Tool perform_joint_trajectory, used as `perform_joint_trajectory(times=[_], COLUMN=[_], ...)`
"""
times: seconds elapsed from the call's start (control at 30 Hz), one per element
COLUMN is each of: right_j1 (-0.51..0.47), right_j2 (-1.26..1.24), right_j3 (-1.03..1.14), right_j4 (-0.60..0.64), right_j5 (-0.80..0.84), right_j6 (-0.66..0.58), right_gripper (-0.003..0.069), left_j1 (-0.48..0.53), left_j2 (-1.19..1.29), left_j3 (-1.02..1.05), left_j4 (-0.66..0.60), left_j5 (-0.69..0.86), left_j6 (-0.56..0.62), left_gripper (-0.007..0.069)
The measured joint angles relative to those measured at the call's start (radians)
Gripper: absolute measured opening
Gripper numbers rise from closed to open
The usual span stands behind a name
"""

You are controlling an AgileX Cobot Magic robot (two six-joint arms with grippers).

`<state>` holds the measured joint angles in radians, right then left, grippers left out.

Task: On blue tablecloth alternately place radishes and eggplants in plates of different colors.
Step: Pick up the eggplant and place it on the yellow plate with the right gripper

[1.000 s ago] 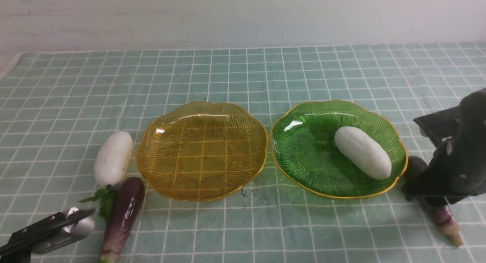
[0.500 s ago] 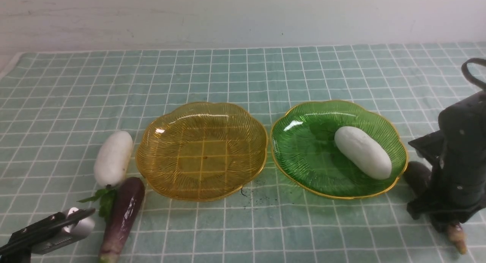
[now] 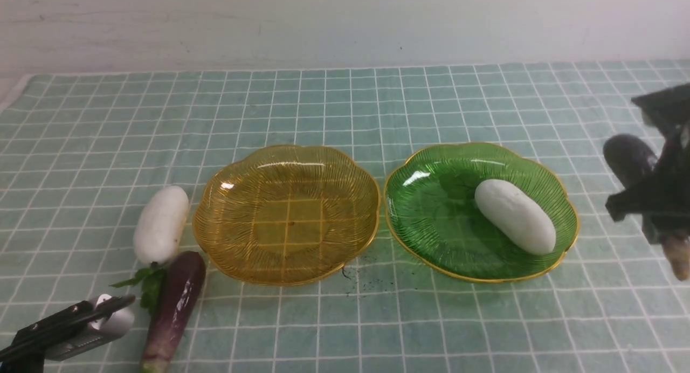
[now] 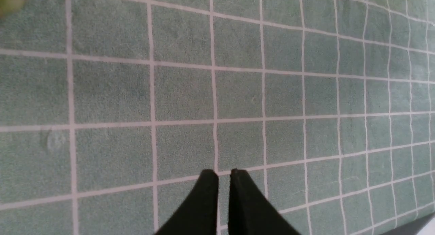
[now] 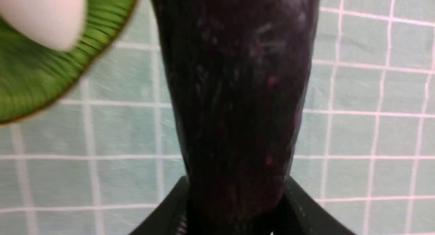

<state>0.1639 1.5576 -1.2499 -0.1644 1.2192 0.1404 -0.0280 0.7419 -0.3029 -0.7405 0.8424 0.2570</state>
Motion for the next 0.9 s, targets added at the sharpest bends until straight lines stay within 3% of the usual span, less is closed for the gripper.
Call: perform_joint_trajectory(times=[0.1,0.2,0.4,0.7,0.87,0.9], right_j1=[0.003,0.028,0.197,0.358,0.362,0.362], right_j2=[-0.025,-0.020,0.102,0.327,0.362,0.362], right_j3=[-0.029,-0.029,-0.031,-0.031,-0.031,-0.031], right_j4=[0.175,0.373,0.750,0.925,0.941,0.944], right_j5=[-0.038,-0.176,-0.452,-0.699,-0.741,-0.745], right_j6=[-0.027,-0.115,-0.388,-0.637,-0.663,-0.666], right_gripper=[0.0262,0.0262,0.0262,0.0266,0.0366,0.0426], left_j1=[0.000,0.000,0.000,0.000,0.000,0.000], left_j2=[0.000,0.000,0.000,0.000,0.000,0.000], left_j3=[0.000,0.000,0.000,0.000,0.000,0.000], left_j4=[0.000,0.000,0.000,0.000,0.000,0.000], left_j5=[-0.001,-0.005,-0.008,-0.008,-0.009,-0.009], left_j6=[0.000,0.000,0.000,-0.001,-0.006,-0.008], left_gripper=[0.0034,0.0034,0.0034,0.0034,0.0034,0.0034])
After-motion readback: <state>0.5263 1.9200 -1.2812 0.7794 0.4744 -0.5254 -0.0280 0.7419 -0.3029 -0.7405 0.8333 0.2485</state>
